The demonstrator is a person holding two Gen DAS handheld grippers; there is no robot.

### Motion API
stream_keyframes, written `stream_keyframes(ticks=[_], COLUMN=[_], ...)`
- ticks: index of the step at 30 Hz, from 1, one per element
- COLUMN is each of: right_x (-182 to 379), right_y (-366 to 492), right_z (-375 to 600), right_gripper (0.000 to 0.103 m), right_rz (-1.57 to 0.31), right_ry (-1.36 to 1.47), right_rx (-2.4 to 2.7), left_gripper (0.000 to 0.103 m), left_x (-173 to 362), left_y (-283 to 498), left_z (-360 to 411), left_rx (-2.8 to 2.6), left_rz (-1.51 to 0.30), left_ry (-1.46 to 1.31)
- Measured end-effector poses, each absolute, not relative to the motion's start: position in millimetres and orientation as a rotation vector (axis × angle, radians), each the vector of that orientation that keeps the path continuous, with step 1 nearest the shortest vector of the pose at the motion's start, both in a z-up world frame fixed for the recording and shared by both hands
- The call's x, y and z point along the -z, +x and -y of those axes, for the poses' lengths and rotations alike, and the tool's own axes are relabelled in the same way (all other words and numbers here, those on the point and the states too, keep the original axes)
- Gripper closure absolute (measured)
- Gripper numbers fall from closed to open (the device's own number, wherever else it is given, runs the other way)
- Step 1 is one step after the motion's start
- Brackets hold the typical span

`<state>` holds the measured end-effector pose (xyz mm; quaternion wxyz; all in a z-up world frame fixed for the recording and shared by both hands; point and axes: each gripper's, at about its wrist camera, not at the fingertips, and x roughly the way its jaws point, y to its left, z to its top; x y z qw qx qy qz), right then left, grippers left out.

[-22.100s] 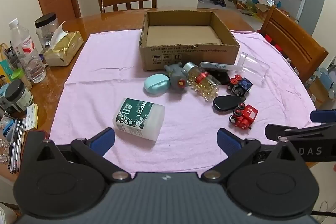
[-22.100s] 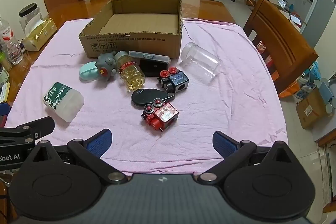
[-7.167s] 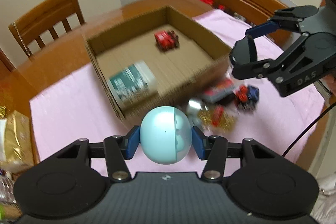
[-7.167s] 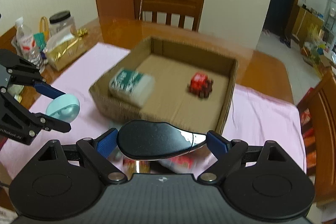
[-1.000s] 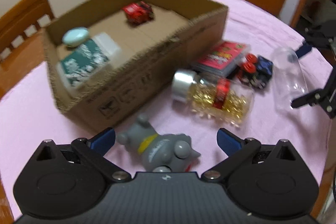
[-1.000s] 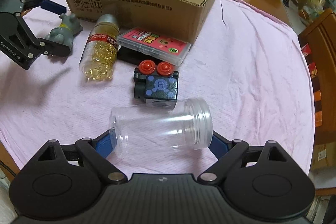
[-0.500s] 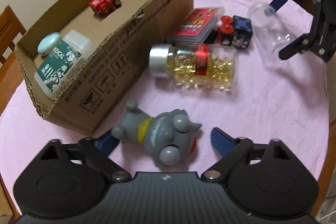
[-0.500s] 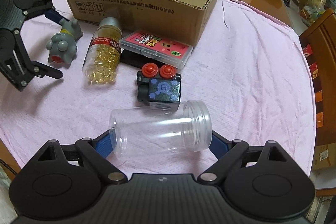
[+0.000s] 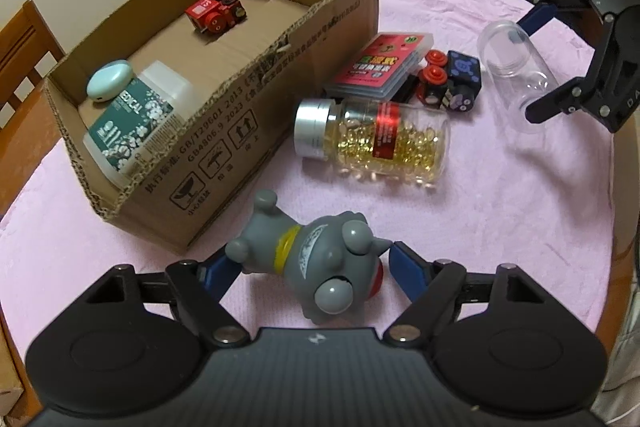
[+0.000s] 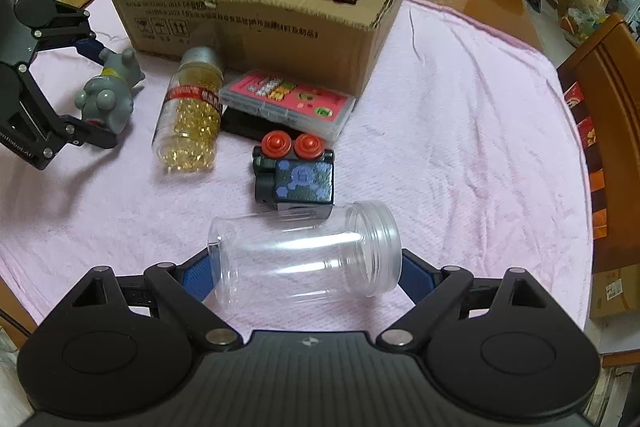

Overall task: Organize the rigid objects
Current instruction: 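Carry the elephant toy into the box with the left gripper while the right drops the jar in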

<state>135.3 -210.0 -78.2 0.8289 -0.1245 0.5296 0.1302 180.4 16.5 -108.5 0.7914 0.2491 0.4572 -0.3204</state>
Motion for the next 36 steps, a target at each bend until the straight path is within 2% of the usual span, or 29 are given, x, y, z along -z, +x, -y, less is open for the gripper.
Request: stream_keyframes(ticks=[15, 23, 36], right_x=[13, -20, 15], right_y=[152, 197, 287], right_z=[206, 182, 155], right_gripper=[0.010, 0.009, 0.009], right_rz=[-1.002, -0.873, -0.901], right_ry=[-0.220, -0.208, -0.162], right_rx=[-0.354, -0.414, -0.355], left_gripper=[0.024, 0.023, 0.023], left_x=[29, 3, 25], left_y=[179, 230, 344], left_z=[-15, -9, -13], left_rx=[0.613, 0.475, 0.299], left_rz=[-0.941, -0.861, -0.892], left_ry=[0.446, 0.418, 0.272])
